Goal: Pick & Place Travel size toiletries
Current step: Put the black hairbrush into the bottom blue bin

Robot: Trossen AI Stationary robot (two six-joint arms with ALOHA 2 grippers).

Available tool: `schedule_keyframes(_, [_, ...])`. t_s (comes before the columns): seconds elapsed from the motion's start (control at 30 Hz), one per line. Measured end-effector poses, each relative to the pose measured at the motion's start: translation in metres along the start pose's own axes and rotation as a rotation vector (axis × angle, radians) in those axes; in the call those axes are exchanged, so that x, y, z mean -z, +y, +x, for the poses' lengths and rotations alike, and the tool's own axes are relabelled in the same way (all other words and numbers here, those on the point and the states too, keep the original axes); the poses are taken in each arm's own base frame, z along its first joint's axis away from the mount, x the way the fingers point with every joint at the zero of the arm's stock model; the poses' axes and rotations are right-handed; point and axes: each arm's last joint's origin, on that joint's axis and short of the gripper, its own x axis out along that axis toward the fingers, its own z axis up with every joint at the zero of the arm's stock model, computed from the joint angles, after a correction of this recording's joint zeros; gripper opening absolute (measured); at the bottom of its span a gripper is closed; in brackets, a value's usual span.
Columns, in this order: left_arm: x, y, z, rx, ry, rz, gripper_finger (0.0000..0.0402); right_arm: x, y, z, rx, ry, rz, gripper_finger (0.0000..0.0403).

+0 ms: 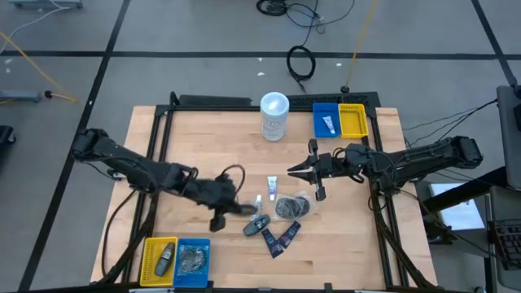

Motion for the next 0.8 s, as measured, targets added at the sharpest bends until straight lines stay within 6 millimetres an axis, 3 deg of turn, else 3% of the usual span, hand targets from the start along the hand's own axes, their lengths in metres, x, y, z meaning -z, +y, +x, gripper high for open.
schedule_keyframes(0.23, [0.034, -0.033, -0.009, 0.085, 0.224, -0.059, 0.0013, 0.002, 0.0, 0.0, 0.0, 0.017, -0.009, 0.0039])
schedule_keyframes(0.47, [0.058, -0.062, -0.018, 0.13, 0.331, -0.175, 0.001, 0.002, 0.0, 0.0, 0.0, 0.017, -0.01, 0.0043])
schedule_keyframes(0.8, [0.084, -0.092, -0.031, 0.064, 0.344, -0.465, 0.0009, 0.002, 0.0, 0.0, -0.001, 0.018, -0.035, 0.0043])
